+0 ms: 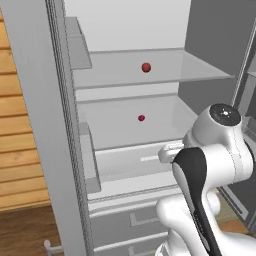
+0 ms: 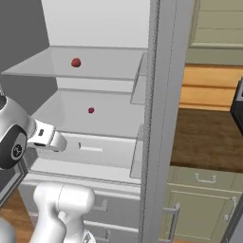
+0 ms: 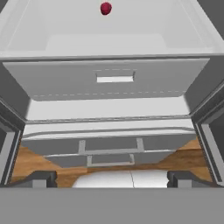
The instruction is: Take the strawberry from the fridge and place it on top of the pancake, located on the dining counter.
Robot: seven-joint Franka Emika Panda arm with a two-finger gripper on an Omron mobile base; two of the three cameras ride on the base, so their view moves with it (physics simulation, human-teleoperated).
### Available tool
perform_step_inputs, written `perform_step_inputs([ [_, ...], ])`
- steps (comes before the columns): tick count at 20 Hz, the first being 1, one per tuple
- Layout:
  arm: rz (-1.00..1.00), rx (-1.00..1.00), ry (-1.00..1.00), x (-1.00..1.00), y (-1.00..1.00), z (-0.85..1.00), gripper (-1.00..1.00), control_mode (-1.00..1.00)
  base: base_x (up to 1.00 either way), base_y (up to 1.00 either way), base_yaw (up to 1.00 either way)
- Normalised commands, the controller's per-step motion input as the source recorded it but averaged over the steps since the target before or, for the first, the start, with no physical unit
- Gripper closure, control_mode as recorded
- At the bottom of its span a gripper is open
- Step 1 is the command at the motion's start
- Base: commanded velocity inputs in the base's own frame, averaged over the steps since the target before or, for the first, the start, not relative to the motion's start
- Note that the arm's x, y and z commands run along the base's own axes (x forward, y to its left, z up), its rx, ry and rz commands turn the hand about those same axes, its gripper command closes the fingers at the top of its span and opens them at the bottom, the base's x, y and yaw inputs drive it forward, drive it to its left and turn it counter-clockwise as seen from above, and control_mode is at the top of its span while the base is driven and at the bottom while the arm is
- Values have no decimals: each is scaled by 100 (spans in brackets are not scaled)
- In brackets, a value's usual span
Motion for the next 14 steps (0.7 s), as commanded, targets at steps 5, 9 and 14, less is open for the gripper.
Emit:
perform_step_inputs([
  [5,0,0,0,0,0,0,-100,100,58,5,-1],
  [9,0,0,0,0,0,0,-100,100,57,0,0],
  [14,-1,0,-2,1,0,24,-100,-100,18,0,0],
])
